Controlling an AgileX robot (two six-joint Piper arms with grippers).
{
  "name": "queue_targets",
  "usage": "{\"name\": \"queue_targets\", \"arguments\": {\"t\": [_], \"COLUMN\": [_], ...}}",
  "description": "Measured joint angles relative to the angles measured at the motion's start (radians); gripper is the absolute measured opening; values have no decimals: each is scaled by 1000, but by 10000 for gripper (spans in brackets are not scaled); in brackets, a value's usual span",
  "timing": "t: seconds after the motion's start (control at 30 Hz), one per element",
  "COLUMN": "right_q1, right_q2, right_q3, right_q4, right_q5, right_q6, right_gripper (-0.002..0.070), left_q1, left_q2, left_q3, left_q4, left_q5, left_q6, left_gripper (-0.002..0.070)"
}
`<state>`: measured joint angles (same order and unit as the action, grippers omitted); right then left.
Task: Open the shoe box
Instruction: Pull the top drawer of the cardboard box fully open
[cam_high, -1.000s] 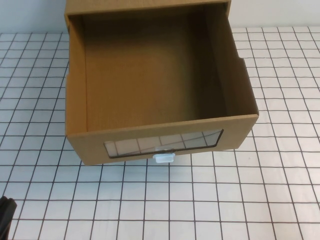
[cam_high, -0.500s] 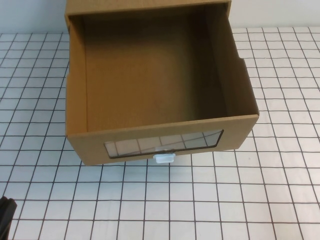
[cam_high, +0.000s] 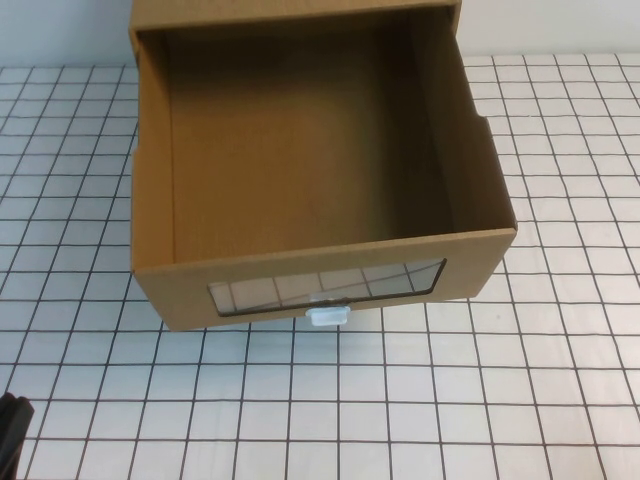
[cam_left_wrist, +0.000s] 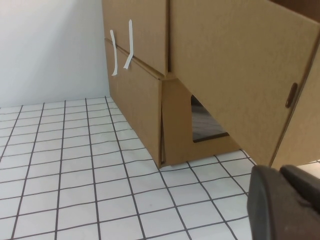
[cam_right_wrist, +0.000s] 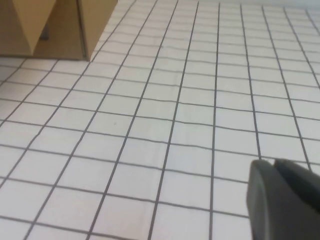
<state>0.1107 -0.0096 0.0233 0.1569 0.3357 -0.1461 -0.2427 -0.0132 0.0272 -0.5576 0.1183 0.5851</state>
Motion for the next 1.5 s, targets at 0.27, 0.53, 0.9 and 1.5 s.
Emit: {"name": "queue_targets", "arguments": {"t": [0.27, 0.53, 0.9, 1.5], "right_q1": [0, 0, 0, 0], "right_q2": [0, 0, -2, -4], "right_q3": [0, 0, 0, 0], "right_q4": [0, 0, 0, 0], "right_q5": [22, 22, 22, 22], "right_q6": [-4, -4, -4, -4], "right_gripper": [-13, -13, -14, -13], "left_q1": [0, 0, 0, 128], "left_q2": [0, 0, 0, 0], "left_q3": [0, 0, 0, 0], "left_q4": [0, 0, 201, 499], "left_q5": [7, 11, 11, 273], "left_q6": [0, 0, -30, -394], "left_gripper": [-2, -2, -2, -2]}}
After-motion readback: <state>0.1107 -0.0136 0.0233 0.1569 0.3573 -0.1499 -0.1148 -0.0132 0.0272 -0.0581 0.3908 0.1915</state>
